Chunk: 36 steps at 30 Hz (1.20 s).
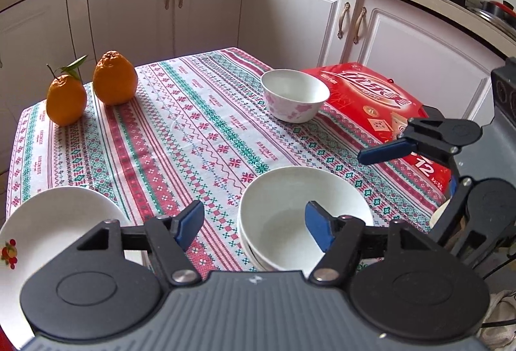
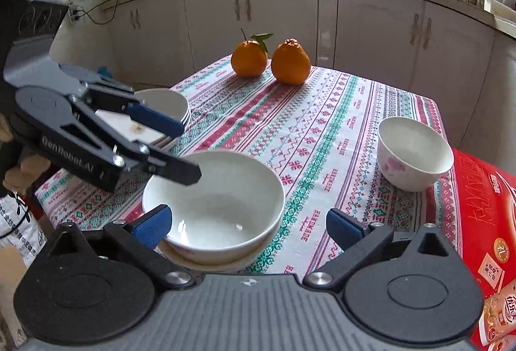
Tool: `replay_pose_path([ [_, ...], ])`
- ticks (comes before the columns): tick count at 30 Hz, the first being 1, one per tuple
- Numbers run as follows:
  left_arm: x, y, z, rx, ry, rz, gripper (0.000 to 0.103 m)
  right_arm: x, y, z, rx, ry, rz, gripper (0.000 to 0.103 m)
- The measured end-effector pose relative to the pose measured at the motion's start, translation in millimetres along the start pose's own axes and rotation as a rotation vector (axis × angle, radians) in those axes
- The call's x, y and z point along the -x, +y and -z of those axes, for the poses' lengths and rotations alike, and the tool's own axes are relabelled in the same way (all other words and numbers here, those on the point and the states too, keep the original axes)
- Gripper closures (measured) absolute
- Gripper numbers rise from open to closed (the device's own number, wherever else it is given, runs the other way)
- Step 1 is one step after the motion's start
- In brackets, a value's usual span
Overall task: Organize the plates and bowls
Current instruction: 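Open the left gripper and withdraw it from the stacked bowls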
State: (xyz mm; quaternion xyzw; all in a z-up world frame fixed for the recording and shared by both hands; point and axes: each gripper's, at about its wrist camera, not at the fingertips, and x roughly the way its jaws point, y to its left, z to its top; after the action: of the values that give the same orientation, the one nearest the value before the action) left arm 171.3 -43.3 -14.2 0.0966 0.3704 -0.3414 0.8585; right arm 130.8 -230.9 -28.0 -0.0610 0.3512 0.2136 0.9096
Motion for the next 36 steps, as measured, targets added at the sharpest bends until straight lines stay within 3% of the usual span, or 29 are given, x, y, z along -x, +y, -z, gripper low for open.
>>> replay_pose_path([
  [8, -3.3, -1.0, -14.4, -0.029, -0.004, -0.001, 0.029, 7.8, -6.0, 0.7, 0.013, -0.025, 0.005, 0.0],
  [19, -41.2, -11.5, -61.0, -0.104, 0.0, 0.028, 0.026, 16.3, -65.4, -7.4, -0.015, -0.071, 0.132, 0.0],
  [26, -79.4, -17.4, -93.0, -0.137, 0.008, 0.059, 0.023, -9.3, -103.0, -3.9, -0.048, -0.007, 0.187, 0.0],
  [31, -107.5, -17.7, -105.0, -0.148, 0.03, 0.084, 0.023, -41.6, -124.9, 10.4, -0.12, 0.083, 0.161, 0.0],
  [36, -130.5, -17.8, -112.7, -0.155, 0.057, 0.104, 0.023, -57.4, -135.9, 18.3, -0.162, 0.109, 0.17, 0.0],
])
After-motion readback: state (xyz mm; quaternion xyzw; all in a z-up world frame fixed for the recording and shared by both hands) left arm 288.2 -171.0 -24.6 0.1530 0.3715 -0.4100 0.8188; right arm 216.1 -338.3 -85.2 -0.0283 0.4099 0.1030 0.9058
